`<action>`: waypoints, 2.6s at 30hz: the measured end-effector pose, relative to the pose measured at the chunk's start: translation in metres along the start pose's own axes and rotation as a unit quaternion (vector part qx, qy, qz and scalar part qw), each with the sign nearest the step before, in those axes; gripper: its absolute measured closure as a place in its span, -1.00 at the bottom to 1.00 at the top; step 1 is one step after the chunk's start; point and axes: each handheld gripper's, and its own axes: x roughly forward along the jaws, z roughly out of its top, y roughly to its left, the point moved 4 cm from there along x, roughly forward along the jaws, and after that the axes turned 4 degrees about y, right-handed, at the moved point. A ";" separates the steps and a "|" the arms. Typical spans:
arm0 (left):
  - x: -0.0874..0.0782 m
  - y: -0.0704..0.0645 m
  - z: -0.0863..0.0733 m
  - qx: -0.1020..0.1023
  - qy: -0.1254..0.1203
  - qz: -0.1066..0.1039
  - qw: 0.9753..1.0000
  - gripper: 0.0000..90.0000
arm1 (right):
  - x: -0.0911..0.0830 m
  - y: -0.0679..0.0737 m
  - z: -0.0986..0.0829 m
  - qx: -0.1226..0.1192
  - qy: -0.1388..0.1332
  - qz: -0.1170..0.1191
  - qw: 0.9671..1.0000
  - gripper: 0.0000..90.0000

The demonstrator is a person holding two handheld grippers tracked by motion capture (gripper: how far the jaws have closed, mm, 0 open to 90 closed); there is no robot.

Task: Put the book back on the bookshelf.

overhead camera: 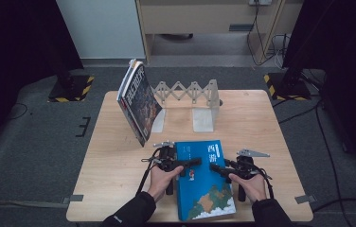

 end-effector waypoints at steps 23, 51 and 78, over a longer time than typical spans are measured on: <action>-0.013 -0.016 0.016 0.074 -0.024 0.016 0.997 0.20 | -0.011 0.006 0.015 -0.027 -0.043 0.014 0.999 0.02; -0.059 -0.050 0.036 0.117 0.000 0.035 0.992 0.35 | -0.034 -0.010 0.020 -0.029 -0.072 0.019 0.997 -0.12; -0.135 -0.067 0.082 0.167 -0.088 0.125 0.974 0.34 | -0.046 -0.046 0.013 -0.065 -0.015 -0.129 0.989 -0.18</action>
